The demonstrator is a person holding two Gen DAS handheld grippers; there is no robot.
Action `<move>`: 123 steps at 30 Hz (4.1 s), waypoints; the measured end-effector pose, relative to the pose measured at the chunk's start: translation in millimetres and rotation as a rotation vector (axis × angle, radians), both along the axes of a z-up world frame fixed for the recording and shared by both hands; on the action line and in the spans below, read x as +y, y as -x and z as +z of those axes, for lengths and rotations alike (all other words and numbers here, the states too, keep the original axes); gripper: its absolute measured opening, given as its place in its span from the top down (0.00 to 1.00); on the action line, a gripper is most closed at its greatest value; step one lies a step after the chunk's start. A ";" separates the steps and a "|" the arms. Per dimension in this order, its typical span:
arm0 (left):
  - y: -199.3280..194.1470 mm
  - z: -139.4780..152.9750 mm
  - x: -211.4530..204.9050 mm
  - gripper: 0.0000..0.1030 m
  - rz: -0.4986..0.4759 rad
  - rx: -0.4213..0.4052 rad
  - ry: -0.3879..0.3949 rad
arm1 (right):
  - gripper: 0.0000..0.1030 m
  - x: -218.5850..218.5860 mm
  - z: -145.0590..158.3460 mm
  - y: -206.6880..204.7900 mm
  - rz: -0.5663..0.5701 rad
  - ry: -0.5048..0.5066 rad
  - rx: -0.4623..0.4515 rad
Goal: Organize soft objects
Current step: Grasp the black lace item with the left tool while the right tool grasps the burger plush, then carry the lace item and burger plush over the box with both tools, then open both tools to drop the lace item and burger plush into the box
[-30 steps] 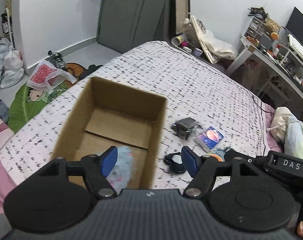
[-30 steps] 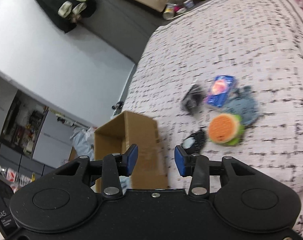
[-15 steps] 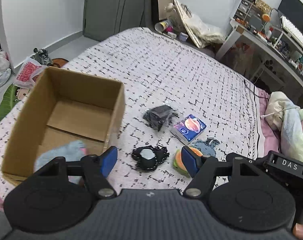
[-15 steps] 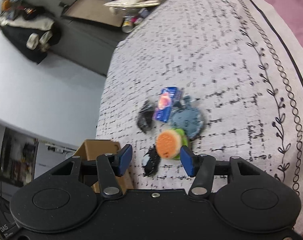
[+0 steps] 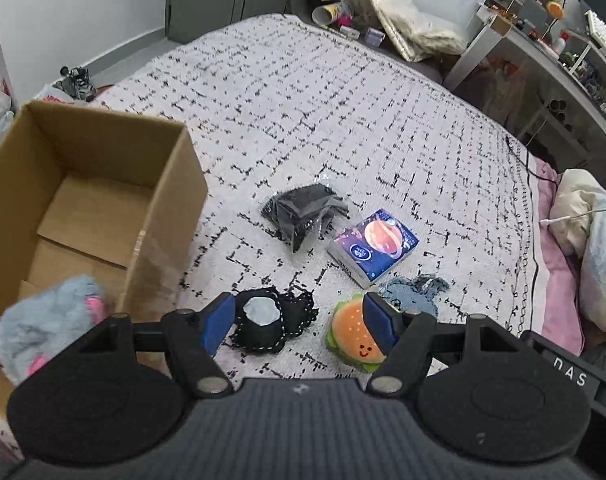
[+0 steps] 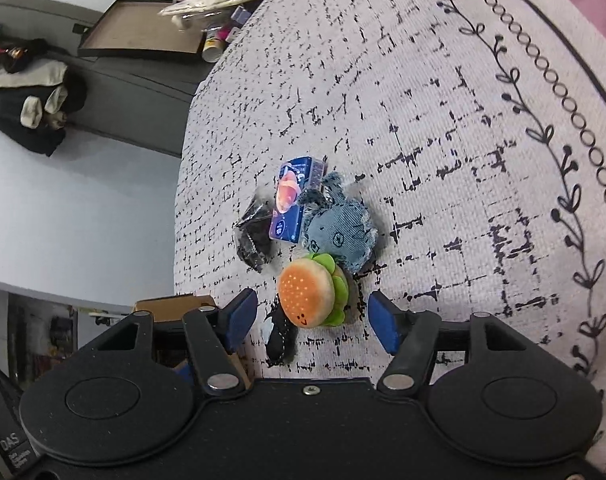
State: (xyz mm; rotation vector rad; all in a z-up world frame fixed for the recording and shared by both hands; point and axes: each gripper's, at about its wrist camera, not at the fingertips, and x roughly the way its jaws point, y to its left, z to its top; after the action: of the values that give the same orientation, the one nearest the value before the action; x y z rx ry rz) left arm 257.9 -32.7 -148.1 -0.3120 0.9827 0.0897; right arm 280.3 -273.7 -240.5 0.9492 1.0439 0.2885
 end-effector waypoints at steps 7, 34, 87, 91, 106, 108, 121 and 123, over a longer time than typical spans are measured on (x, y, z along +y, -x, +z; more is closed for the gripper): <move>-17.0 -30.5 3.4 0.33 0.046 0.074 0.020 | 0.41 7.0 -12.8 -3.4 -0.008 -0.007 0.027; -14.0 -54.7 62.9 0.77 0.194 0.039 0.123 | 0.74 28.8 -26.1 -8.4 -0.030 -0.004 -0.038; 53.5 36.2 221.3 0.77 0.343 -0.161 0.100 | 0.74 186.5 105.9 26.4 0.372 0.040 -0.371; 53.4 27.1 230.8 0.77 0.365 -0.137 0.107 | 0.74 219.9 106.4 20.9 0.383 0.043 -0.334; 46.1 7.9 242.6 0.75 0.419 -0.106 0.128 | 0.72 282.9 82.3 6.2 0.315 0.200 -0.194; 45.0 4.7 243.8 0.74 0.415 -0.100 0.145 | 0.63 286.6 84.6 4.7 0.317 0.232 -0.194; 56.5 0.7 243.9 0.78 0.456 -0.090 0.163 | 0.60 307.7 87.8 -6.6 0.409 0.536 -0.142; 58.7 1.3 246.2 0.80 0.461 -0.093 0.177 | 0.69 303.1 88.1 -6.6 0.413 0.564 -0.138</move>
State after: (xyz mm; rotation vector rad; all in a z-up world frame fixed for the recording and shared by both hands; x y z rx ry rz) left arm 199.2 213.5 -146.8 -0.6969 0.8134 0.4052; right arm 287.0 29.4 -152.4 0.2000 1.1066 0.3673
